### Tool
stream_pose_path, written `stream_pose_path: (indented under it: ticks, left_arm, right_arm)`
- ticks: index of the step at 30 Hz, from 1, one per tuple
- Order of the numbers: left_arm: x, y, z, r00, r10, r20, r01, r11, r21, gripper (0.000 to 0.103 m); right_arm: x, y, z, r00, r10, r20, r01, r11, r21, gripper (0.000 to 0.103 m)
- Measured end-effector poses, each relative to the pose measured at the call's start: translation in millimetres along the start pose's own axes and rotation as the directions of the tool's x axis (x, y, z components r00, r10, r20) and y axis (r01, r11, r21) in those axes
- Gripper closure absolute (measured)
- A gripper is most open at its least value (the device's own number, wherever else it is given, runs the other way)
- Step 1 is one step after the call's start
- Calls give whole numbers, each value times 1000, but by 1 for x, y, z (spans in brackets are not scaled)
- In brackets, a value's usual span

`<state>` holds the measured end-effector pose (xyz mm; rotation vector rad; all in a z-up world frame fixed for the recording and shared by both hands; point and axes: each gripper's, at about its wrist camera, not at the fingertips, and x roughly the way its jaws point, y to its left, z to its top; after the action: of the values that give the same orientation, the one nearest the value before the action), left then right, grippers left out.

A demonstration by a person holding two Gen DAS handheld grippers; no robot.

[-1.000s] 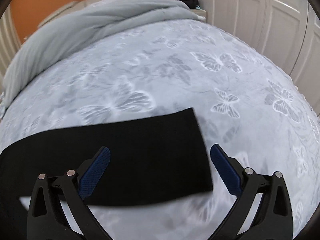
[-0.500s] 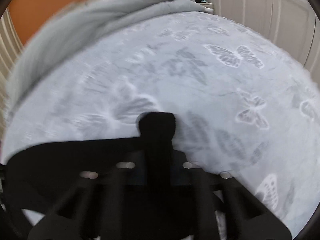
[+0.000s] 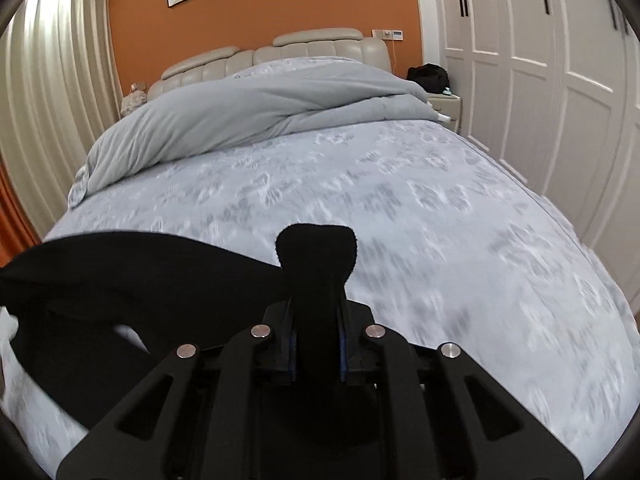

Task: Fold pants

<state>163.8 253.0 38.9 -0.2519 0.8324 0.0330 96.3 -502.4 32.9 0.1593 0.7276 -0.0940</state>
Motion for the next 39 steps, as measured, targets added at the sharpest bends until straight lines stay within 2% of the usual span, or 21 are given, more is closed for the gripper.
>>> stream_pose_path:
  ticks: [3, 5, 7, 9, 10, 11, 12, 13, 15, 16, 19, 21, 25, 29, 30, 31, 32, 33, 35, 38, 39]
  left_arm:
    - [-8, 23, -52, 995, 7, -97, -6, 1000, 2, 88]
    - [1, 34, -77, 988, 34, -151, -34, 999, -1, 67]
    - [9, 46, -100, 979, 79, -186, -89, 995, -46, 59]
    - [6, 55, -112, 981, 31, -189, -61, 986, -152, 52]
    - [-3, 62, -117, 985, -50, -166, 6, 967, -256, 47]
    - [-8, 64, -119, 986, -75, -148, 28, 954, -297, 39]
    - [-17, 66, -122, 987, -100, -122, 51, 933, -355, 36]
    - [-25, 68, -125, 987, -124, -104, 71, 910, -409, 31]
    - [-33, 68, -134, 979, -185, -90, 118, 860, -496, 24]
    - [-33, 67, -141, 969, -231, -91, 145, 823, -549, 24]
    - [-26, 55, -164, 932, -339, -125, 180, 736, -653, 24]
    - [-18, 42, -178, 917, -365, -160, 160, 704, -692, 24]
    - [-7, 25, -210, 900, -386, -200, 115, 655, -747, 24]
    - [19, 19, -225, 878, -411, -246, 70, 619, -782, 26]
    - [22, 20, -224, 882, -405, -240, 66, 611, -789, 26]
    - [23, 23, -221, 887, -406, -221, 78, 603, -794, 26]
    - [25, 22, -214, 892, -409, -194, 103, 602, -792, 30]
    - [27, 21, -201, 899, -406, -166, 138, 621, -772, 36]
    - [34, 22, -185, 909, -386, -156, 144, 644, -752, 44]
    - [56, 25, -172, 891, -410, -192, 135, 646, -752, 83]
    - [61, 28, -170, 889, -413, -196, 138, 651, -747, 89]
  right_arm:
    - [-12, -14, -45, 998, -22, -61, 23, 1000, 14, 85]
    - [-6, -23, -77, 989, -58, -138, 61, 998, 22, 80]
    - [-3, -29, -100, 977, -88, -194, 97, 995, 38, 77]
    - [-12, -30, -112, 973, -110, -205, 124, 990, 61, 72]
    - [-22, -30, -114, 977, -101, -189, 118, 990, 83, 57]
    - [-34, -29, -115, 982, -93, -164, 110, 989, 98, 44]
    - [-44, -26, -114, 986, -95, -139, 110, 988, 107, 21]
    - [-56, -21, -112, 990, -102, -99, 114, 986, 119, 12]
    - [-81, -9, -106, 998, -61, -36, 65, 987, 145, 13]
    - [-90, -2, -102, 1000, -10, -29, 15, 985, 171, 13]
    - [-95, 15, -99, 996, 82, -38, -72, 971, 227, 12]
    - [-87, 23, -99, 989, 130, -70, -106, 955, 279, 12]
    - [-55, 23, -104, 974, 205, -97, -146, 894, 423, 13]
    - [-24, 15, -111, 975, 140, -171, -41, 875, 482, 13]
    - [-22, 12, -111, 975, 149, -162, -47, 860, 508, 13]
    - [-20, 6, -110, 973, 191, -130, -88, 825, 559, 13]
    - [-17, 4, -108, 968, 228, -109, -123, 801, 586, 13]
    - [-11, 5, -105, 958, 270, -94, -160, 778, 607, 13]
    - [8, 11, -99, 950, 289, -118, -162, 779, 606, 13]
    - [54, 21, -98, 933, 303, -196, -119, 771, 625, 13]
    - [64, 23, -99, 931, 301, -207, -108, 767, 632, 14]
